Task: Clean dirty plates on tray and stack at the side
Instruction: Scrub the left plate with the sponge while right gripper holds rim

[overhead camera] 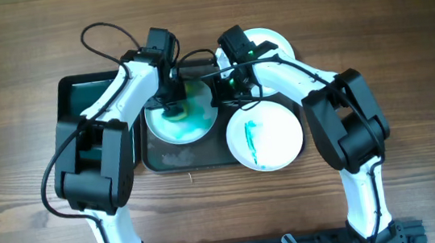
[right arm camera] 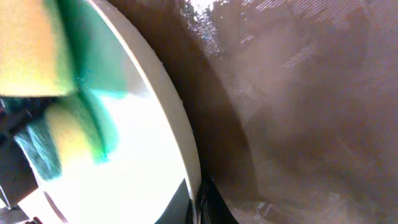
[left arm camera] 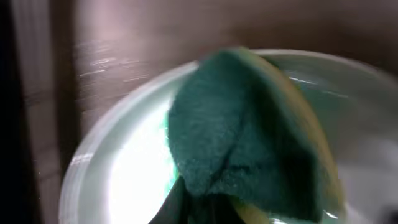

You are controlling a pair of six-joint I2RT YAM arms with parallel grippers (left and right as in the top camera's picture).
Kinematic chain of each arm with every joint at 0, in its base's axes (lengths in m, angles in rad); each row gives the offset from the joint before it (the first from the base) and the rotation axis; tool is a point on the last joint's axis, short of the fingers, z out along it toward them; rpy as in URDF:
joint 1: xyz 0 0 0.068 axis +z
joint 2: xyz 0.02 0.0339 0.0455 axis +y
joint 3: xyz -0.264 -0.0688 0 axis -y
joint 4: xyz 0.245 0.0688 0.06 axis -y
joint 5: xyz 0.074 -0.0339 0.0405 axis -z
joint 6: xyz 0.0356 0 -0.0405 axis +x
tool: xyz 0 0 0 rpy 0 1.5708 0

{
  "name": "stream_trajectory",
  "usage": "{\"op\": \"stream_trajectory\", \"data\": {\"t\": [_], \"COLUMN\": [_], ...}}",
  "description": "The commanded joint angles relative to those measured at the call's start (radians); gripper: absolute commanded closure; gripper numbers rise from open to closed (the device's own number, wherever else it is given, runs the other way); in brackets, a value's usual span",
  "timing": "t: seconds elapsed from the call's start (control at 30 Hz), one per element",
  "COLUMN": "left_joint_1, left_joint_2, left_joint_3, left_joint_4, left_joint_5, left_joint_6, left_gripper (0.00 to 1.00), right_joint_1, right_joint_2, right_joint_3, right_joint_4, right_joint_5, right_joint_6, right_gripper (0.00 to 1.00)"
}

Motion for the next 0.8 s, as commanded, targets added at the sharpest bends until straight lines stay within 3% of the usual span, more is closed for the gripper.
{"op": "stream_trajectory", "data": {"t": [0.0,0.13,0.2,0.27,0.37,0.47,0.57,0.7,0.73,0.77], "left_joint_1": [0.019,0.008,0.005,0.006,0.006,0.011,0.022,0.026,0.026,0.029], "left_joint_2": [0.015,0.015,0.015,0.015,0.015,0.015,0.015,0.015,0.015,0.015], "left_joint_3": [0.003,0.003,0.003,0.003,0.003,0.003,0.003,0.003,0.003,0.005], "left_joint_4": [-0.085,-0.19,-0.199,-0.198,-0.182,-0.113,-0.019,0.045,0.038,0.024], "left_joint_5": [-0.29,-0.161,0.065,0.395,0.598,0.59,0.423,0.053,-0.149,-0.24], "left_joint_6": [-0.212,-0.212,-0.07,0.122,0.209,0.189,0.05,-0.09,-0.137,-0.156], "left_gripper": [0.96,0.96,0.96,0.96,0.96,0.96,0.96,0.96,0.96,0.96], "right_joint_1": [-0.001,-0.001,-0.001,-0.001,-0.001,-0.001,-0.001,-0.001,-0.001,-0.001], "right_joint_2": [0.026,0.026,0.026,0.026,0.026,0.026,0.026,0.026,0.026,0.026], "right_joint_3": [-0.012,-0.012,-0.012,-0.012,-0.012,-0.012,-0.012,-0.012,-0.012,-0.012], "right_joint_4": [-0.005,-0.006,-0.005,-0.006,-0.011,-0.011,-0.014,-0.014,-0.014,-0.014], "right_joint_5": [-0.034,-0.03,-0.023,-0.024,-0.024,-0.024,-0.024,-0.023,-0.019,-0.019], "right_joint_6": [-0.018,-0.011,0.0,0.0,-0.002,-0.002,-0.002,0.0,0.0,-0.001], "right_gripper": [0.96,0.96,0.96,0.96,0.96,0.96,0.96,0.96,0.96,0.96]}}
